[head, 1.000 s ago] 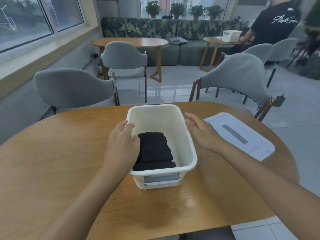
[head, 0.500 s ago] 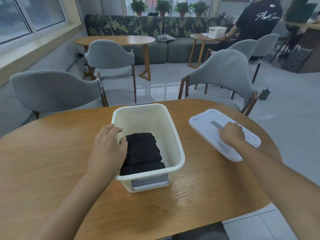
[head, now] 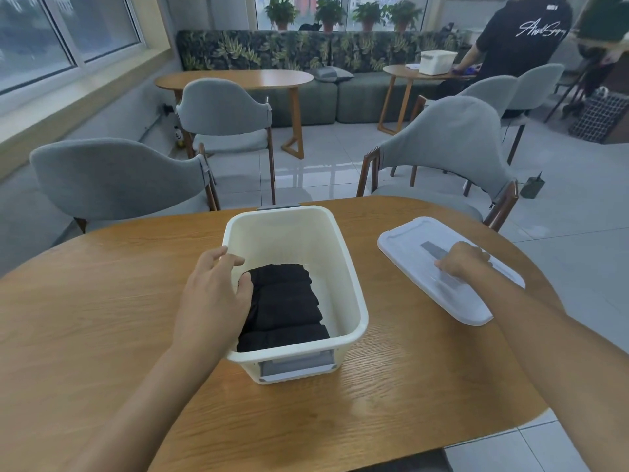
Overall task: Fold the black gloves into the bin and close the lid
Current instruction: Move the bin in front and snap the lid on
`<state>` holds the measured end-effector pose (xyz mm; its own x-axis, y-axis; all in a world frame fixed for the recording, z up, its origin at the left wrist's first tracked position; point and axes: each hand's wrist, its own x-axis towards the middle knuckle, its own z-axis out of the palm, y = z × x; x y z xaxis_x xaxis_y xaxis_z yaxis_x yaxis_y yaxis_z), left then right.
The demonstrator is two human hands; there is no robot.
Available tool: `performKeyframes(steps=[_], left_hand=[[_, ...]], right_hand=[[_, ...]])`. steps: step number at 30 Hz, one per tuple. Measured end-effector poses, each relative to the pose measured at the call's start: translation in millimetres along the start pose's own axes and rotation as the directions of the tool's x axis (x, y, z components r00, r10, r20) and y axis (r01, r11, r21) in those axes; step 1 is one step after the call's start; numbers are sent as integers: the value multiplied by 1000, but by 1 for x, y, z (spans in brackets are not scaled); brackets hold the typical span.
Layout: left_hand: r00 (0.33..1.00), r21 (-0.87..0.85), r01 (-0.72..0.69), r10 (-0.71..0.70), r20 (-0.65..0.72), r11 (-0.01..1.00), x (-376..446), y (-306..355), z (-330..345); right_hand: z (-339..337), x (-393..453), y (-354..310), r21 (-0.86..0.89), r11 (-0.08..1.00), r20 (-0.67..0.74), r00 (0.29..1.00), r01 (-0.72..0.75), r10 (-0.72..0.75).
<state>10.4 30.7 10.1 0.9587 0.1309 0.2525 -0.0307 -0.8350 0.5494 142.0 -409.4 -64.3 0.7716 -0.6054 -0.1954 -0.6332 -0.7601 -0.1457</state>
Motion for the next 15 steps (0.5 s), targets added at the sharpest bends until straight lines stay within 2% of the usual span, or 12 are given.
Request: performKeyframes(steps=[9, 15], left_hand=[[1000, 10, 3, -3, -5, 1000, -1, 1, -1], [1000, -3, 4, -5, -28, 1000, -1, 0, 1]], right_hand=[[-9, -2, 3, 120, 990, 27, 997, 71, -75], [-51, -35, -10, 27, 952, -78, 950, 306, -303]])
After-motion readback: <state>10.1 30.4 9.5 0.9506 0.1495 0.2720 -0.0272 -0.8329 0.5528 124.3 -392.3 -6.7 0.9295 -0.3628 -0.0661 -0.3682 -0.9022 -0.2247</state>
